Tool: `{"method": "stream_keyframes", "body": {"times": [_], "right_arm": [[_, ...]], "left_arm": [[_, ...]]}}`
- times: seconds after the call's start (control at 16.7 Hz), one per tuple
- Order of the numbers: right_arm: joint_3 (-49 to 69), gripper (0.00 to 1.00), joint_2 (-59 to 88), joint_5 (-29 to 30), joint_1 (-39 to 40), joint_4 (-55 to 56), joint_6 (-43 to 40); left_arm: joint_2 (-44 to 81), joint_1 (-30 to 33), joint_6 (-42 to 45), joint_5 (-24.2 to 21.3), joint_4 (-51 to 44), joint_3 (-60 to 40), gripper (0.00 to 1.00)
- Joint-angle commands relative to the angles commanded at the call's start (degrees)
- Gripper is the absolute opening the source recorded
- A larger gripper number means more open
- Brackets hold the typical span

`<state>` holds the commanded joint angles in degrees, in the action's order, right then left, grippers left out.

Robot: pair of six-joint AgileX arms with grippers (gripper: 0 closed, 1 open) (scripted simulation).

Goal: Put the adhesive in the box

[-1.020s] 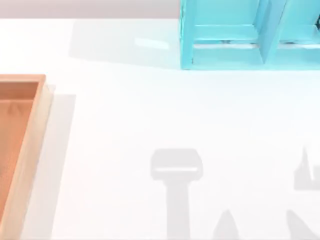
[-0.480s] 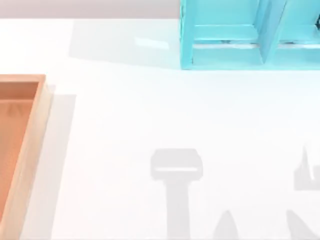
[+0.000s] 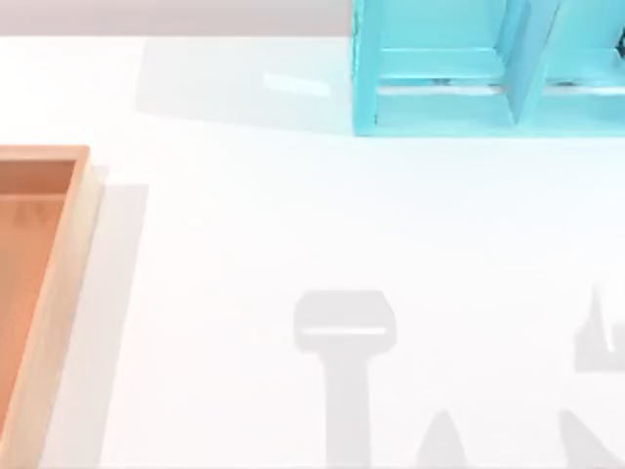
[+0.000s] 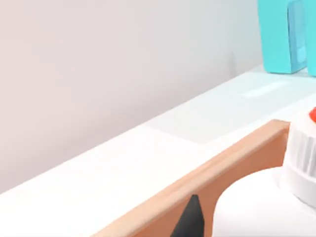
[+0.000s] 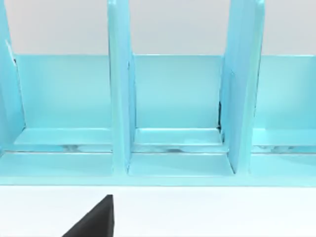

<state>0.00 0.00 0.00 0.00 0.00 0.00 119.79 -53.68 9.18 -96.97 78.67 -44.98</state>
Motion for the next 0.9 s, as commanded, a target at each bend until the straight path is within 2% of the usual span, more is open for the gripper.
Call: {"method": "stream_keyframes", "body": {"times": [0.48, 0.9], "right_arm": [[0.0, 1.0, 0.0, 0.0, 0.0, 0.0, 0.0], [0.0, 1.0, 0.0, 0.0, 0.0, 0.0, 0.0]], "left_arm": [[-9.28, 8.02, 27.36, -3.49, -33.5, 1.15, 0.0], [-7.77, 9.49, 44.63, 2.51, -57.34, 2.7, 0.0]]}}
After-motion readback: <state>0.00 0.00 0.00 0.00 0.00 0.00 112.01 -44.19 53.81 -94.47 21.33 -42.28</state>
